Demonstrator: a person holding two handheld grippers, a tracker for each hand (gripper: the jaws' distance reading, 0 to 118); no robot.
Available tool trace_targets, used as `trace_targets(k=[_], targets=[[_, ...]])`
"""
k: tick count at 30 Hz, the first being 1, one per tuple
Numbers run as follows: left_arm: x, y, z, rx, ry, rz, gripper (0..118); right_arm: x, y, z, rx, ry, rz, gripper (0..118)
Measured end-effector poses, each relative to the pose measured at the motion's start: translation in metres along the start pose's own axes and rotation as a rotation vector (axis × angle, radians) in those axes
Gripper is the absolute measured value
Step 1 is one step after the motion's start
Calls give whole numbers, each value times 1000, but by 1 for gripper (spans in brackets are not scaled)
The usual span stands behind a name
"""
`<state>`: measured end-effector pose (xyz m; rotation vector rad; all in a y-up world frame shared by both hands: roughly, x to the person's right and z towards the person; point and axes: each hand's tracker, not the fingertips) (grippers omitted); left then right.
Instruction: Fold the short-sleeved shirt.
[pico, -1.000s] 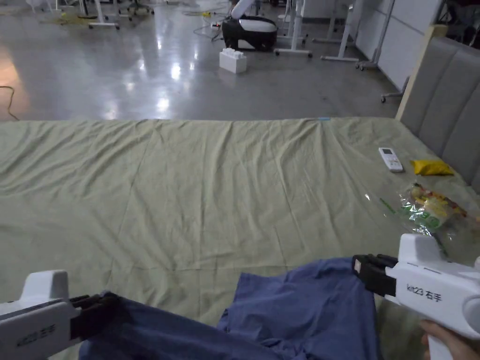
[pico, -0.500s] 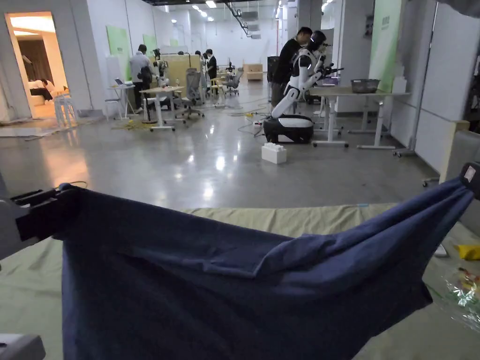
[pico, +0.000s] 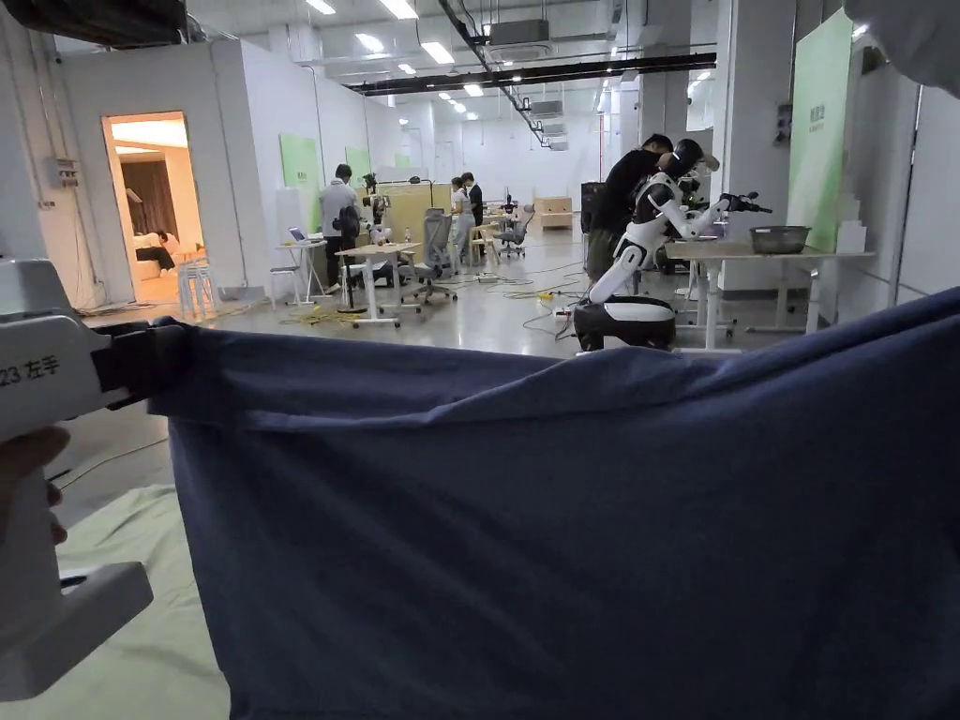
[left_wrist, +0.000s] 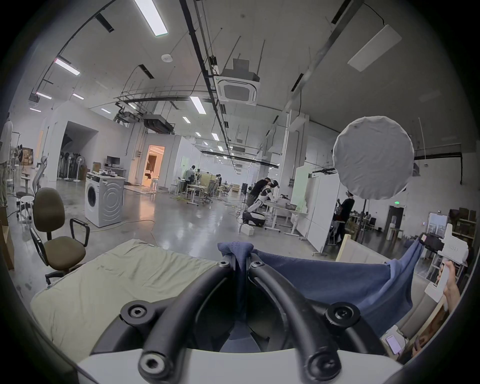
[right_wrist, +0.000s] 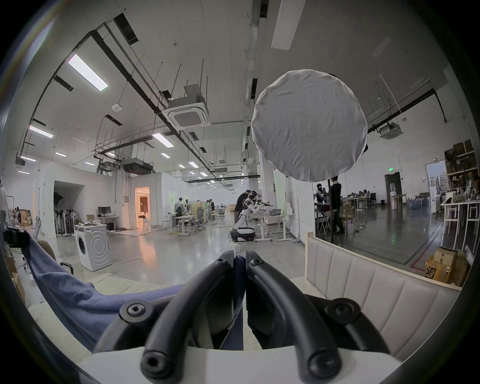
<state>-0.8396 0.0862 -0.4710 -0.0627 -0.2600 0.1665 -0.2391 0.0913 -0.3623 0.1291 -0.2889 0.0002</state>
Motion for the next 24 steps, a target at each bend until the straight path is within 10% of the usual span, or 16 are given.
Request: trace_targets(k=[11, 24], targets=[[8, -10, -72, -59, 4, 4, 6, -4, -16, -54, -50, -16, -59, 7], [15, -26, -179, -45, 60, -15, 6, -39, -34, -149, -73, -65, 61, 7]])
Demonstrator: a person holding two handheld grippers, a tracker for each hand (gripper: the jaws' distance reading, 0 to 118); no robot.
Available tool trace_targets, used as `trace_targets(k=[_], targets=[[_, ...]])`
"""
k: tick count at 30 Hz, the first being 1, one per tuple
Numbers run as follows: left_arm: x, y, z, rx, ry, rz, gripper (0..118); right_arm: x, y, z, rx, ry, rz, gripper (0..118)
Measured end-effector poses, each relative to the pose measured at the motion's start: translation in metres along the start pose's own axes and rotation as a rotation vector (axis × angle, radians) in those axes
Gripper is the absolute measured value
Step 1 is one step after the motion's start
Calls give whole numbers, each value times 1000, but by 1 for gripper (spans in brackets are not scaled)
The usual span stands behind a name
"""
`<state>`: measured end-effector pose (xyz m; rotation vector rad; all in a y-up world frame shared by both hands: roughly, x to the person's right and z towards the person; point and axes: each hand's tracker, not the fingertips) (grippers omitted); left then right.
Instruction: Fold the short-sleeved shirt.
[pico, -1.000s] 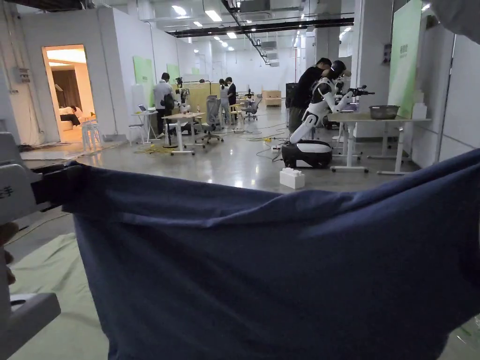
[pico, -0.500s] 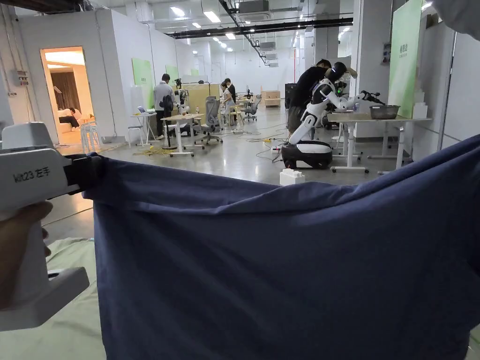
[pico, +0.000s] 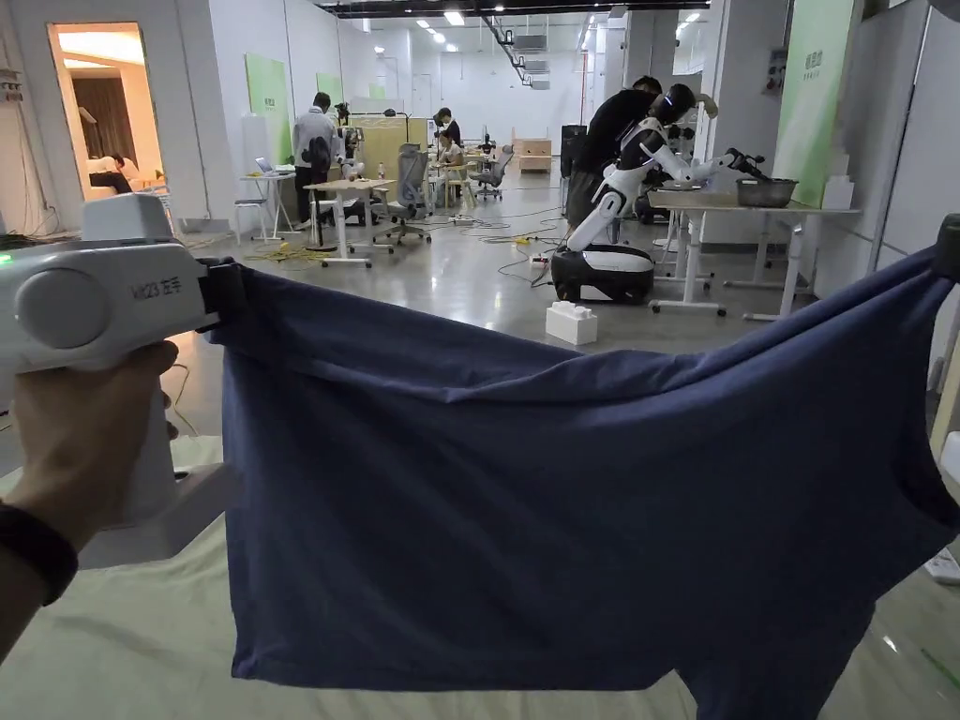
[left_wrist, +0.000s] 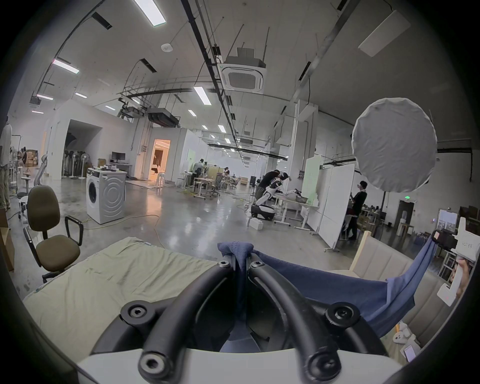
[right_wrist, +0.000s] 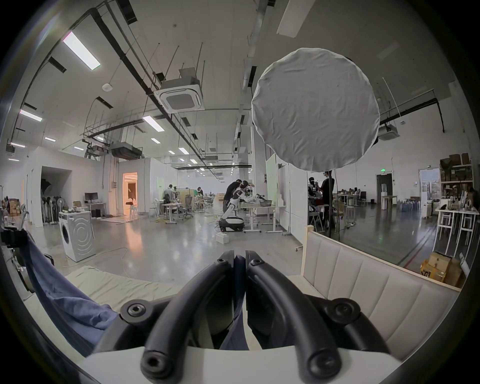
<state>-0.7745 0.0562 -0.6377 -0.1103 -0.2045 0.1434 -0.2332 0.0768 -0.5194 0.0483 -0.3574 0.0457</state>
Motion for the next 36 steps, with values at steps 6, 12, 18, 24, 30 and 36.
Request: trace_targets(k=[6, 12, 18, 24, 30, 36], targets=[[-4, -1, -48, -24, 44, -16, 6, -7, -5, -47, -9, -28, -13, 7], [-6, -24, -84, -72, 52, 11, 6, -11, -12, -78, -44, -60, -42, 7], [-4, -70, -92, -118, 19, 42, 6, -18, -52, -68, -73, -20, -16, 7], [-19, -146, -55, -204, -103, 75, 7, -5, -118, -8, -134, 24, -59, 7], [-47, -232, 44, -240, -146, 184, 7, 10, -187, 94, -176, 63, -141, 7], [-54, -291, 161, -271, -129, 252, 6, 34, -236, 203, -263, 24, -186, 7]])
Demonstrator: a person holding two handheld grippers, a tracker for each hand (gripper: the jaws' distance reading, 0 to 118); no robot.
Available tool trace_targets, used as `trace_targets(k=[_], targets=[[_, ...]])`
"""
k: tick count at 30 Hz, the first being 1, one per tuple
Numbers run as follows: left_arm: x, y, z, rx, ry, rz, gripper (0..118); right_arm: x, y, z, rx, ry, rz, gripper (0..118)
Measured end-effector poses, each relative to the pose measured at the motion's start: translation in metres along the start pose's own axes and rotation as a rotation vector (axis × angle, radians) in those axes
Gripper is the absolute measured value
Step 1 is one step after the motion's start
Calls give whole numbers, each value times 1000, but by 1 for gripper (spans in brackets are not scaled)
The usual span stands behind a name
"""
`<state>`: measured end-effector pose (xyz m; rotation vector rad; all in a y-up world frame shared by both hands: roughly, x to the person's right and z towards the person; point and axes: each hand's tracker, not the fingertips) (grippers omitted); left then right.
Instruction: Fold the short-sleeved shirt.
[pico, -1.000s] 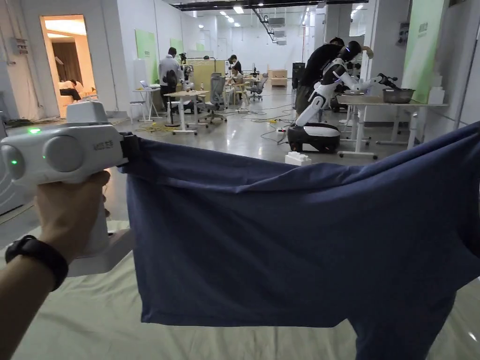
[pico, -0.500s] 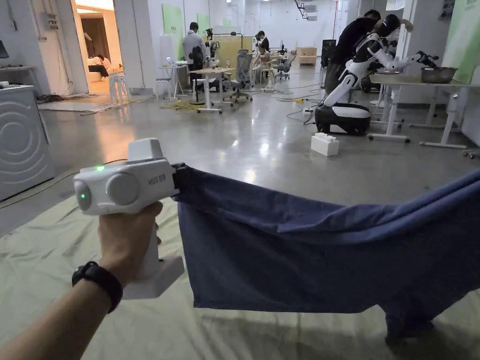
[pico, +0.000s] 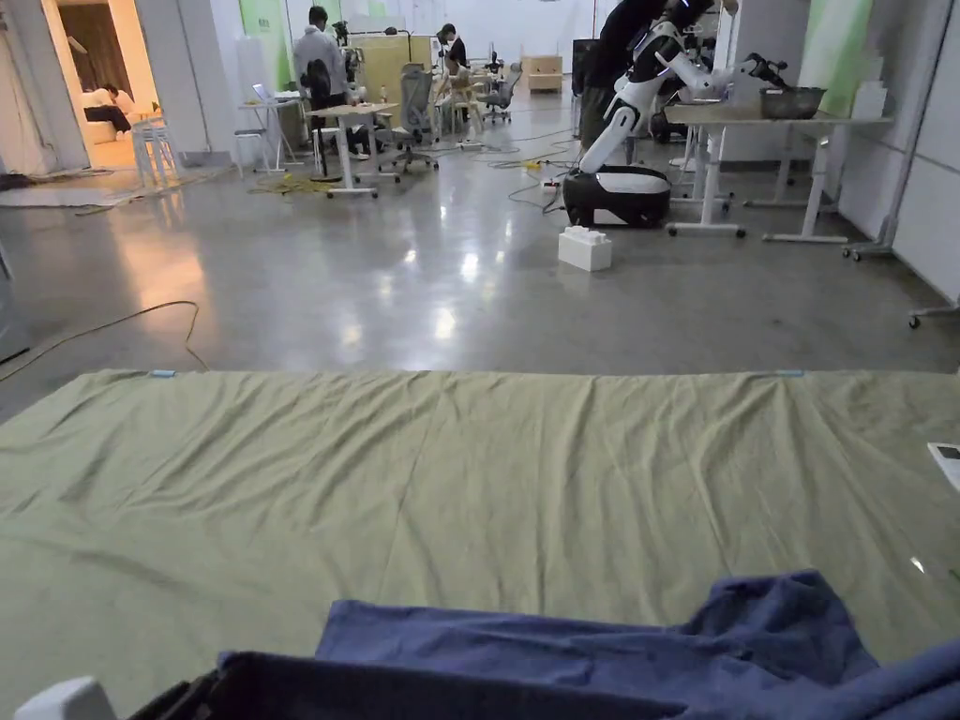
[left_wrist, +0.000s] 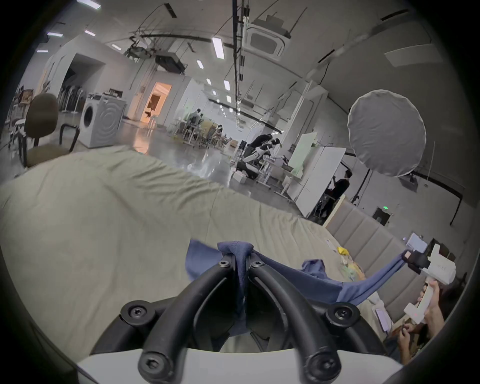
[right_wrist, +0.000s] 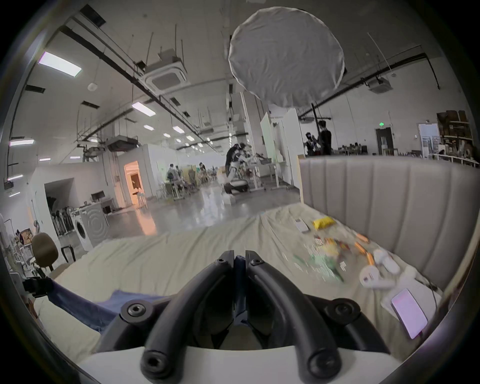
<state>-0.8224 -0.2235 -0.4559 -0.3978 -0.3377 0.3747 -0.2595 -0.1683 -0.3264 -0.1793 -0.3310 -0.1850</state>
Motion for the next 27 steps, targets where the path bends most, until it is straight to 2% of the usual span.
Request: trace_targets(k=[1, 2, 3, 8, 12, 13, 14, 15, 16, 17, 18, 19, 20, 21, 23, 27], targets=[[-1, -17, 16, -32, 56, 57, 6, 6, -15, 17, -2, -2, 4, 7], [-4, -29, 26, -66, 58, 55, 6, 7, -27, 28, -37, -50, 32, 7], [-5, -40, 32, -82, 51, 35, 6, 10, -36, 36, -68, -54, 32, 7], [-26, -97, 42, -249, 104, 145, 7, 25, -102, 69, -256, -78, -11, 7], [-42, -116, 37, -344, 219, 146, 7, 39, -137, 75, -401, -132, -16, 7], [-49, -118, 36, -366, 215, 183, 13, 43, -145, 77, -421, -155, -32, 7], [-55, -118, 33, -405, 225, 218, 32, 47, -150, 77, -443, -170, -42, 9], [-56, -120, 30, -430, 242, 235, 51, 61, -159, 73, -499, -165, -56, 18], [-59, -123, 31, -469, 320, 226, 72, 68, -164, 71, -529, -170, -56, 38], [-62, -124, 32, -498, 349, 166, 85, 72, -168, 69, -567, -179, -43, 60], [-63, -124, 35, -491, 375, 125, 85, 75, -169, 70, -562, -192, -43, 60], [-62, -121, 43, -466, 393, 101, 87, 81, -171, 73, -561, -196, -55, 67], [-59, -117, 52, -410, 381, 100, 89, 85, -169, 76, -556, -196, -69, 79], [-58, -112, 58, -375, 388, 84, 89, 87, -167, 80, -534, -193, -95, 82], [-46, -96, 73, -308, 429, 28, 89, 85, -158, 90, -475, -168, -135, 81], [-1, -69, 106, -100, 418, -194, 89, 58, -130, 106, -358, -80, -78, 81]])
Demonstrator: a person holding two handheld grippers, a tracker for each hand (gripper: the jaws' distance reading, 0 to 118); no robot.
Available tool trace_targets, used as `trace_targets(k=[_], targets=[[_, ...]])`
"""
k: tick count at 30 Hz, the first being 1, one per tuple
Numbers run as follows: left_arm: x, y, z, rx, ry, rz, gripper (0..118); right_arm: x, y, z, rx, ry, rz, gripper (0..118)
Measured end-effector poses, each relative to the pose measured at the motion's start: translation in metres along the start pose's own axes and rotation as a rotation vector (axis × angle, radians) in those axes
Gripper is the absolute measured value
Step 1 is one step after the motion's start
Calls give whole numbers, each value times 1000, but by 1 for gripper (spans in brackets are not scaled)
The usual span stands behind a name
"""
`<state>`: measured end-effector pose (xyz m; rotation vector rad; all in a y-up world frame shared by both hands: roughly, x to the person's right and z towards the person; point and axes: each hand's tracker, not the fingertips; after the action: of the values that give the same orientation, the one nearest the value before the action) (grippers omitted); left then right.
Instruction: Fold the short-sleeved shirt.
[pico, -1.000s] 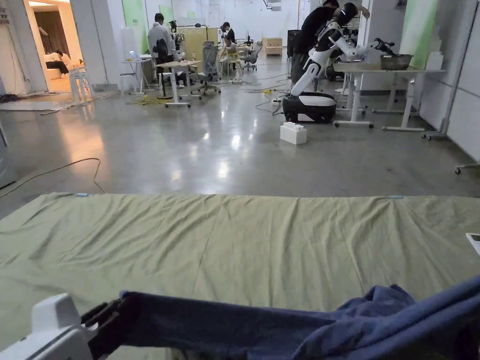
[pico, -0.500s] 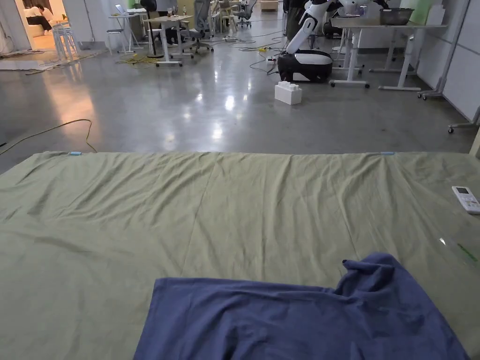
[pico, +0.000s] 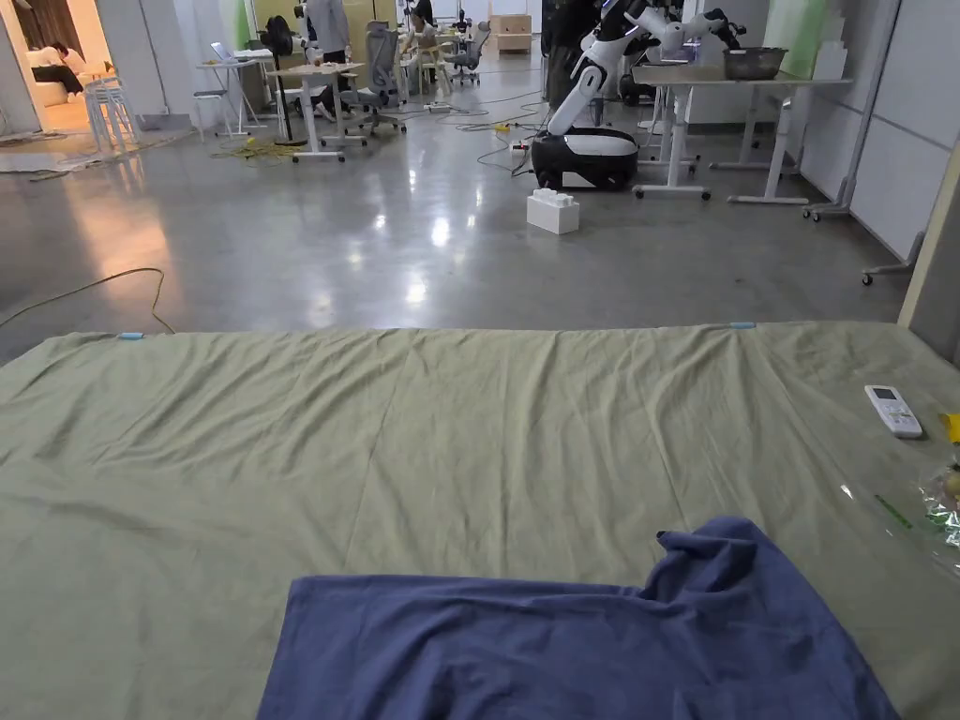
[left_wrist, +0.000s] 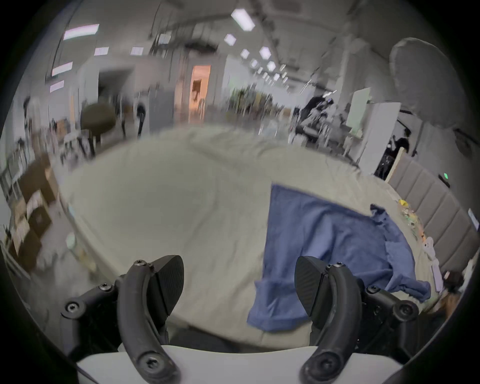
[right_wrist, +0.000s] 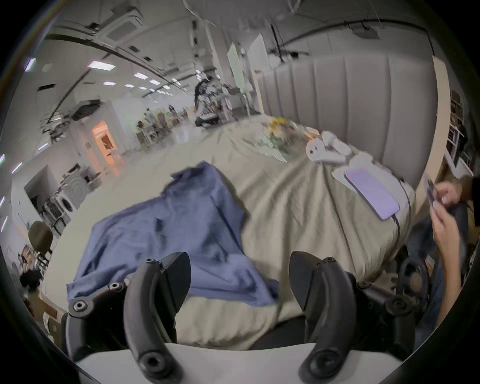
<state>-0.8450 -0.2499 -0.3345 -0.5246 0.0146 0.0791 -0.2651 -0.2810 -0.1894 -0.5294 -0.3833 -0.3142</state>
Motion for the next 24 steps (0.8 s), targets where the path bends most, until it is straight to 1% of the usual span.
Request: trace_targets(k=[2, 5, 8, 10, 12, 13, 14, 15, 16, 17, 18, 19, 20, 22, 23, 24], targets=[[16, 17, 27, 132, -50, -43, 89, -22, 13, 15, 70, 66, 62, 81], [41, 36, 54, 281, -101, -84, 89, -59, 30, 35, 195, 126, 170, 81], [62, 46, 72, 366, -119, -103, 89, -90, 41, 53, 298, 185, 256, 82], [71, 49, 80, 424, -145, -141, 89, -104, 45, 63, 348, 202, 300, 82], [78, 49, 90, 467, -181, -208, 88, -113, 47, 69, 378, 205, 318, 82], [81, 48, 93, 482, -185, -240, 86, -116, 47, 72, 392, 211, 328, 80], [85, 47, 95, 474, -186, -254, 80, -118, 47, 76, 411, 216, 339, 74], [88, 46, 96, 464, -193, -265, 70, -120, 48, 78, 440, 226, 357, 67], [91, 44, 98, 455, -203, -294, 55, -122, 49, 81, 464, 242, 378, 55], [95, 43, 98, 455, -198, -299, 29, -118, 44, 74, 355, 256, 297, 38], [98, 42, 98, 451, -200, -307, 12, -119, 43, 74, 347, 260, 284, 25], [100, 41, 97, 439, -208, -317, 7, -119, 42, 74, 349, 268, 277, 18], [101, 41, 97, 428, -224, -308, 7, -119, 42, 74, 352, 270, 271, 13], [103, 40, 96, 405, -265, -285, 6, -120, 40, 74, 354, 267, 274, 12], [104, 40, 96, 403, -262, -290, 2, -120, 40, 74, 345, 261, 284, 7], [106, 38, 95, 406, -259, -292, 1, -120, 39, 74, 354, 243, 292, 2]])
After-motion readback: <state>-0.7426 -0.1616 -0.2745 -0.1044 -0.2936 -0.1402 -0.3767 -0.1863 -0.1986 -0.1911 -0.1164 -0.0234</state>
